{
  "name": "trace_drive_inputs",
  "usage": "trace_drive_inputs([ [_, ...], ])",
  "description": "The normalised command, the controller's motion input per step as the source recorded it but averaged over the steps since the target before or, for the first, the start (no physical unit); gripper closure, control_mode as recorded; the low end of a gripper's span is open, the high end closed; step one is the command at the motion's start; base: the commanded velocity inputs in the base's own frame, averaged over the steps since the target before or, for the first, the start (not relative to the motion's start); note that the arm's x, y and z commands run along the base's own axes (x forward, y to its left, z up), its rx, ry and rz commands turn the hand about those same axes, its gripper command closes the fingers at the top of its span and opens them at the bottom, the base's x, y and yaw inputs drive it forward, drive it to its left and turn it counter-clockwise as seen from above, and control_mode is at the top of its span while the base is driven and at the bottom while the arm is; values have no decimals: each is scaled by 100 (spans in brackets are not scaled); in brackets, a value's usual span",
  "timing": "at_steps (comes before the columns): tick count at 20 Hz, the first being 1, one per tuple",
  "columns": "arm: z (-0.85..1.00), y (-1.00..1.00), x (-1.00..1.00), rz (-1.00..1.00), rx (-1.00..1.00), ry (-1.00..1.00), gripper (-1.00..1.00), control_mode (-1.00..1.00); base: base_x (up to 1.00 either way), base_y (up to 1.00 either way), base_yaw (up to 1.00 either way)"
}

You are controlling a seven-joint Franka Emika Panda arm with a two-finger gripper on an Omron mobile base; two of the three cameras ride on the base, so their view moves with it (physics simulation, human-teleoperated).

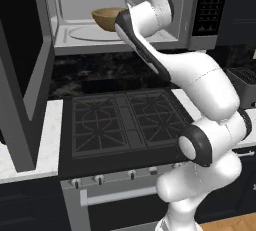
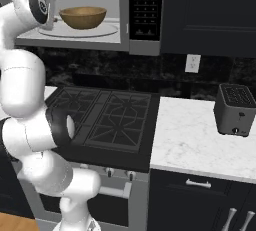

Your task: Open the microwave, place the bowl with waffle inside the microwave, then close the microwave door and turn it on.

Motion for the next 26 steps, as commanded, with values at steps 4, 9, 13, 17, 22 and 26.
trace_drive_inputs([
  [4,-2,-29,-100,1,3,-27,-100,-100,0,0,0],
  [9,-17,-7,-100,0,-11,-9,-100,-100,0,0,0],
  [13,-67,0,-97,0,-24,0,-100,-100,0,0,0],
  [17,-68,2,-66,-2,-47,6,-100,-100,0,0,0],
  [22,-57,1,-52,-6,-49,8,100,-100,0,0,0],
  [26,-37,9,-43,-8,-48,-1,100,-100,0,0,0],
])
